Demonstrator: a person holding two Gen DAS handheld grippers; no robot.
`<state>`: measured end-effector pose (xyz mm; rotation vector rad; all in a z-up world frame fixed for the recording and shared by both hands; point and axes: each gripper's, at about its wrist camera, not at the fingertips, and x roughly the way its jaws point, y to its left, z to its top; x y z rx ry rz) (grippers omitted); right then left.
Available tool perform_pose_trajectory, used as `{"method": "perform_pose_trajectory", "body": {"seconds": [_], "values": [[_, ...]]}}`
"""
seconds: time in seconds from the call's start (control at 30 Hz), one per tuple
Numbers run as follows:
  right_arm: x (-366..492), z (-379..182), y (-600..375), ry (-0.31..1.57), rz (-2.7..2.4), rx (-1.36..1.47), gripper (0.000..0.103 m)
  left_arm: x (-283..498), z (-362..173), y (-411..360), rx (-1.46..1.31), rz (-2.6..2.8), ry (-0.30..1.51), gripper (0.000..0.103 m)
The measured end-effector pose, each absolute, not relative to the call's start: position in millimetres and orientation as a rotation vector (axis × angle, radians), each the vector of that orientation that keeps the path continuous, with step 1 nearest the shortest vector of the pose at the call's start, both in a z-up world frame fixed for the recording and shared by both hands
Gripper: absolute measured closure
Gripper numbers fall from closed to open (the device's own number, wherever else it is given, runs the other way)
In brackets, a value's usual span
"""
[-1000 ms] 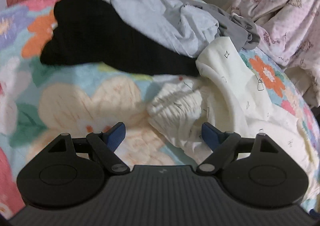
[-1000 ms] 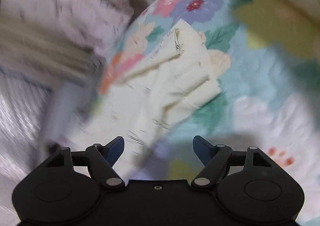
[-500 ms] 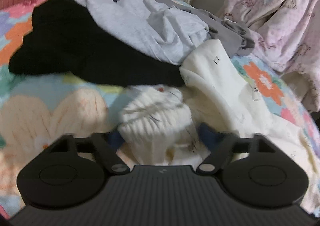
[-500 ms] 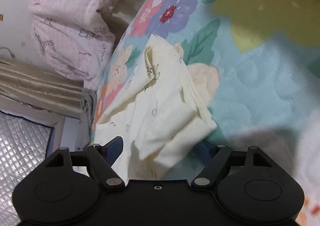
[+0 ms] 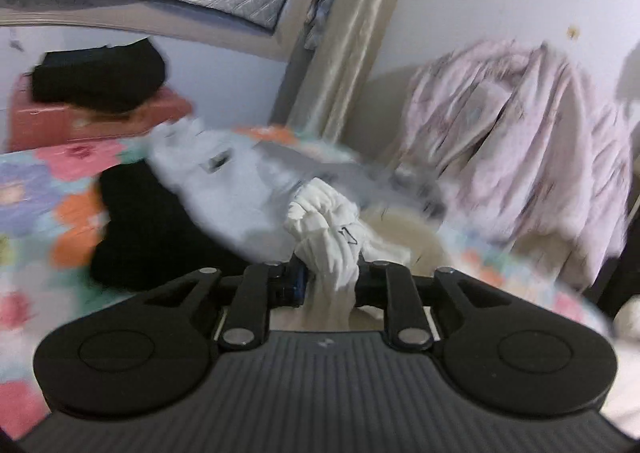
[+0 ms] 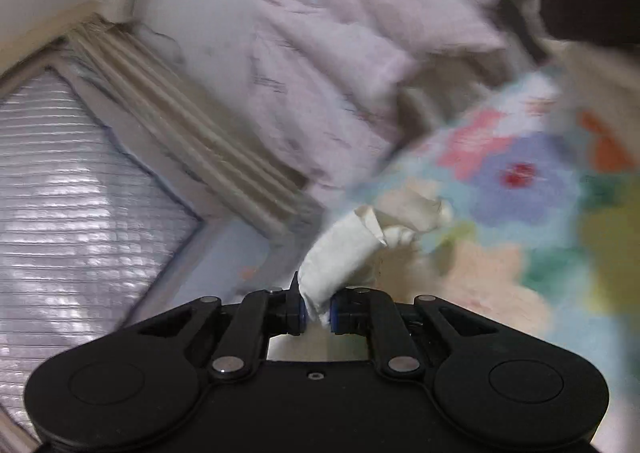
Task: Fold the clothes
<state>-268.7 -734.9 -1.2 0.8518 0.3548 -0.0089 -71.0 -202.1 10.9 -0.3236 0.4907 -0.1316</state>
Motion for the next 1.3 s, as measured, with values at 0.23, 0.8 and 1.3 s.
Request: {"method": "perform_pose_trajectory", "body": {"seconds": [0.23, 0.8, 1.3], "values": [[-307.2, -51.7, -734.7, 0.611, -0.140, 1.062, 0.089, -120.7, -78.2, -168.3, -0.236, 0.000, 0.813, 0.069], [-353.3, -29.1, -717.4, 0.618, -0.236, 0.974, 0.089, -138.6, -18.1, -110.2, -0.214, -0.116, 0.795, 0.067], [-346.7, -17.2, -698.8, 0.676, -0.251, 0.841, 0.088, -93.2, 102.2, -74.9, 0.141, -0.345, 0.818, 0.051]]}}
